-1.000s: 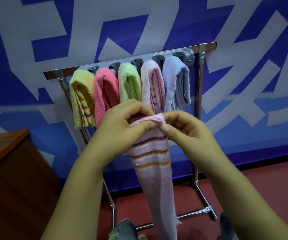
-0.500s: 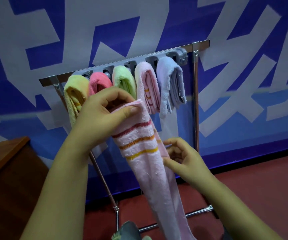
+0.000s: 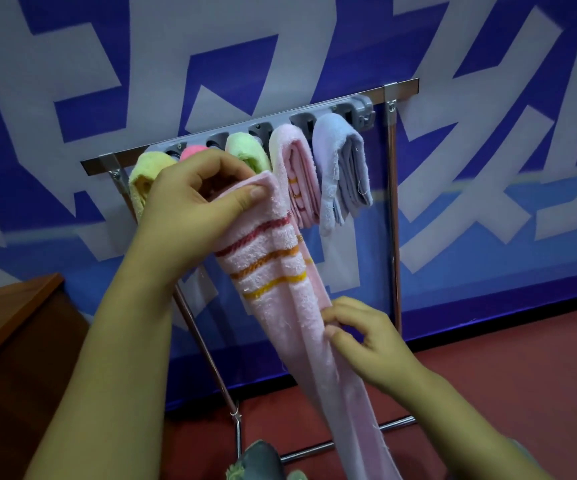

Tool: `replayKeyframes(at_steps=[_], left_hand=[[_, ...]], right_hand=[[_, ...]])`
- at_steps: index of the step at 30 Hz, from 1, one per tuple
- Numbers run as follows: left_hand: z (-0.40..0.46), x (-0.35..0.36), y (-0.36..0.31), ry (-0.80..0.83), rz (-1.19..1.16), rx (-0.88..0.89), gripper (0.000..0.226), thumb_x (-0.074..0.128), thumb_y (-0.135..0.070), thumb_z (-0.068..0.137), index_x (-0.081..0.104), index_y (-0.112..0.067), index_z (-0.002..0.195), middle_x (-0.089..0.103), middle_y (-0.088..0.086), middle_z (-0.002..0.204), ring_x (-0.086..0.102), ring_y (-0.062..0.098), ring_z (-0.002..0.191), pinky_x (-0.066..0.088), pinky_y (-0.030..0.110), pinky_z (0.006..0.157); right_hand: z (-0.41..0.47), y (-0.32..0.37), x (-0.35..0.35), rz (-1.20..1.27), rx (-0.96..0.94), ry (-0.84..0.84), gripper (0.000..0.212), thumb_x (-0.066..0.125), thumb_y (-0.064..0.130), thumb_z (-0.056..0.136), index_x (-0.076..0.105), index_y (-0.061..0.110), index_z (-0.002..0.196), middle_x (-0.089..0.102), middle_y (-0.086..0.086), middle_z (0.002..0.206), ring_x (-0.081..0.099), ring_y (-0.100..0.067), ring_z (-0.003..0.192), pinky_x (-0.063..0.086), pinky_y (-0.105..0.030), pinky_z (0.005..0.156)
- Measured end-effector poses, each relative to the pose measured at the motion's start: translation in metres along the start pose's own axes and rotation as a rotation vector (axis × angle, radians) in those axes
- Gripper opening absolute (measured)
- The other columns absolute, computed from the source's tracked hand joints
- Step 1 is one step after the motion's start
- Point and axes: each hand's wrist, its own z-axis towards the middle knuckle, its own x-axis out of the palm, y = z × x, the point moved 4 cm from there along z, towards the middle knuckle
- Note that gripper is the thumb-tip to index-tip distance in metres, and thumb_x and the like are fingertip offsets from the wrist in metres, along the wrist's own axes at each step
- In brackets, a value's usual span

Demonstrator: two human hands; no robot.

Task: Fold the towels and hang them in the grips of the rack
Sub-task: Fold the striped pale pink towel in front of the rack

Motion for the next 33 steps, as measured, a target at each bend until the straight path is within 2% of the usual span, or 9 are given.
replayKeyframes(at_steps=[7,14,16,18,23,25,28,30,33], left_hand=[[0.002,-0.004,0.003,-0.010,0.036,-0.009,0.010,0.069,-0.021,0.081,0.064,-0.029,0.083,0.063,-0.010,0.086,0.061,0.007,0.085,0.055,0.033,0.080],[0.003,-0.014,0.011,-0.019,-0.002,-0.023,0.008,0.069,-0.030,0.075,0.063,-0.032,0.081,0.065,-0.007,0.086,0.063,0.019,0.087,0.054,0.041,0.081],[0.004,-0.015,0.012,-0.016,0.005,-0.025,0.008,0.069,-0.031,0.075,0.063,-0.033,0.081,0.065,-0.007,0.086,0.063,0.018,0.088,0.054,0.041,0.081],[0.006,-0.013,0.012,-0.013,0.022,-0.033,0.008,0.071,-0.030,0.077,0.064,-0.031,0.081,0.065,-0.005,0.087,0.063,0.020,0.089,0.054,0.041,0.082],[0.017,-0.004,0.018,-0.052,0.050,-0.068,0.009,0.070,-0.026,0.081,0.065,-0.022,0.086,0.063,-0.007,0.084,0.062,0.023,0.089,0.055,0.039,0.080],[0.024,0.001,0.027,-0.087,0.061,-0.081,0.008,0.070,-0.024,0.081,0.065,-0.021,0.085,0.061,-0.010,0.080,0.061,0.016,0.082,0.053,0.032,0.077],[0.031,0.013,0.047,-0.142,0.134,-0.056,0.006,0.069,-0.022,0.080,0.063,-0.020,0.081,0.058,-0.011,0.076,0.053,0.004,0.072,0.044,0.019,0.071],[0.031,0.029,0.071,-0.087,0.228,-0.090,0.005,0.067,-0.018,0.081,0.063,-0.017,0.082,0.061,-0.005,0.080,0.054,0.010,0.073,0.040,0.021,0.069],[0.013,0.052,0.115,0.071,0.258,-0.250,0.012,0.069,-0.011,0.078,0.063,-0.015,0.087,0.063,0.003,0.085,0.059,0.022,0.081,0.046,0.029,0.076]], right_hand=[[-0.001,0.002,0.001,-0.004,0.012,-0.096,0.021,0.054,0.037,0.079,0.047,0.023,0.066,0.047,0.008,0.063,0.046,-0.006,0.062,0.041,-0.020,0.062],[0.003,0.009,-0.003,0.115,0.140,-0.087,0.011,0.054,0.032,0.077,0.043,0.032,0.078,0.054,-0.001,0.079,0.052,-0.023,0.069,0.047,-0.041,0.068],[0.004,0.015,-0.001,0.100,0.092,-0.004,0.023,0.053,0.018,0.081,0.049,0.040,0.084,0.057,0.007,0.086,0.054,-0.017,0.071,0.049,-0.040,0.072],[0.005,0.021,0.001,0.053,0.016,0.135,0.039,0.048,0.009,0.081,0.060,0.042,0.098,0.057,0.021,0.105,0.058,-0.008,0.089,0.050,-0.028,0.079],[0.002,0.018,0.014,0.048,0.193,0.531,0.045,0.046,0.016,0.072,0.069,0.049,0.093,0.067,0.008,0.098,0.062,-0.017,0.092,0.051,-0.039,0.086],[0.002,0.018,0.017,0.119,0.224,0.572,0.044,0.047,0.013,0.071,0.073,0.045,0.089,0.073,0.003,0.095,0.065,-0.029,0.092,0.052,-0.046,0.086],[0.005,0.022,0.016,0.318,0.267,0.574,0.039,0.050,0.007,0.073,0.077,0.033,0.085,0.075,-0.001,0.086,0.064,-0.018,0.082,0.049,-0.030,0.075],[0.008,0.025,0.013,0.536,0.318,0.528,0.040,0.049,0.000,0.071,0.078,0.026,0.075,0.075,0.005,0.077,0.064,-0.006,0.078,0.048,-0.017,0.072],[0.014,0.024,0.008,0.852,0.431,0.365,0.033,0.051,0.004,0.068,0.078,0.023,0.066,0.074,0.007,0.074,0.067,-0.003,0.075,0.052,-0.017,0.068]])
